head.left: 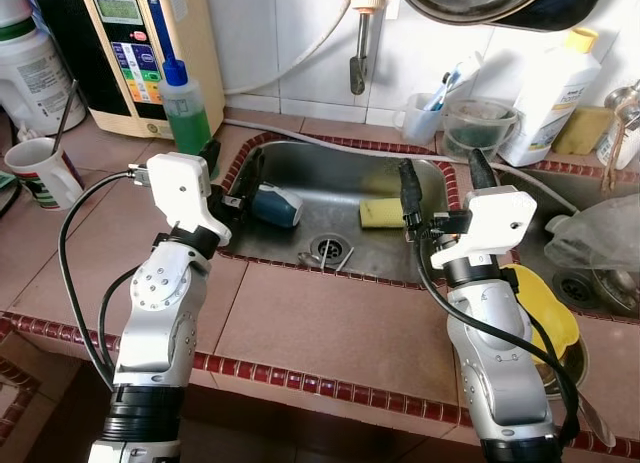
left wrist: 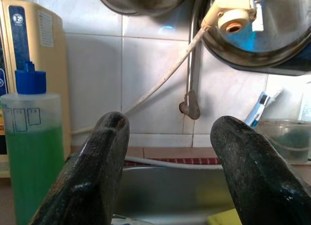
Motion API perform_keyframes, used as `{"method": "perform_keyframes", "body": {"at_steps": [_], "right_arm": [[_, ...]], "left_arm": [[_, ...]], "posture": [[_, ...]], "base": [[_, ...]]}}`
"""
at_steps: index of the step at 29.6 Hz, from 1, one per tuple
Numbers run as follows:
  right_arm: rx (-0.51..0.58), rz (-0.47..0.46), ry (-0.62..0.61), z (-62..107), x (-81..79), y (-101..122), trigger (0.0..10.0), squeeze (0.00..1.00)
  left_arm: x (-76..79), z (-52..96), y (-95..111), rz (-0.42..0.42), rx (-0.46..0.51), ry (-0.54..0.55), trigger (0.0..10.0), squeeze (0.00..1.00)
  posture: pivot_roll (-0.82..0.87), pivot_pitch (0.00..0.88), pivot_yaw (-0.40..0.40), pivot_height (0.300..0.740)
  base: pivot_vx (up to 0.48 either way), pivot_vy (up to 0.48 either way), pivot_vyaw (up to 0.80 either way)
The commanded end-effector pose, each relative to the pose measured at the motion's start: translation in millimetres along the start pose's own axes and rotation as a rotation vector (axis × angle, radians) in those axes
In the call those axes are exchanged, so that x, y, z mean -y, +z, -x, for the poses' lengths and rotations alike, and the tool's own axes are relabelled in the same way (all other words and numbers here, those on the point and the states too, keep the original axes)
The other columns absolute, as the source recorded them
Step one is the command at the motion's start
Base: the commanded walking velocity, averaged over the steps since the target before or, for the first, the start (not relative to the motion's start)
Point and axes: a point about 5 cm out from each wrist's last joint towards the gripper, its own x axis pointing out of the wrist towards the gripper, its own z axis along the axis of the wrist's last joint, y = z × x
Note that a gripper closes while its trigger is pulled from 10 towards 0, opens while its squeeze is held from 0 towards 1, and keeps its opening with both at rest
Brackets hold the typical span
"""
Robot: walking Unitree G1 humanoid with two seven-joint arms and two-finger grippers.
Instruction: Kitchen organization
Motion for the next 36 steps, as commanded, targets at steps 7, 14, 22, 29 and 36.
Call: {"method": "perform_keyframes", "body": {"at_steps": [7,14,22,29,36], "right_arm": [[0.007,0.015,0.004,-0.7,3.0,-1,10.0,0.00],[0.005,0.020,0.005,0.0,3.5,-1,10.0,0.00],[0.010,0.021,0.003,0.2,3.9,0,10.0,0.00],[0.063,0.002,-0.008,-3.5,4.5,15,10.0,0.00],[0.067,0.000,-0.008,-1.8,4.1,17,10.0,0.00]], "left_arm": [[4.0,2.2,1,-0.010,-0.003,-0.005,10.0,0.00],[6.3,3.3,1,-0.006,-0.006,-0.014,10.0,0.00],[6.6,3.8,1,0.008,-0.009,-0.017,10.0,0.00],[5.7,3.6,7,0.005,0.000,-0.018,10.0,0.00],[6.5,4.8,6,0.008,-0.008,-0.020,10.0,0.00]], "posture": [[-0.10,0.012,0.010,0.740],[-0.10,0.018,0.010,0.740],[-0.10,0.020,0.012,0.740],[-0.10,0.025,0.013,0.740],[-0.10,0.031,0.015,0.740]], "base": [[0.000,0.000,0.00],[0.000,0.000,0.00],[0.000,-0.139,0.00],[0.000,-0.155,0.00],[0.000,-0.190,0.00]]}}
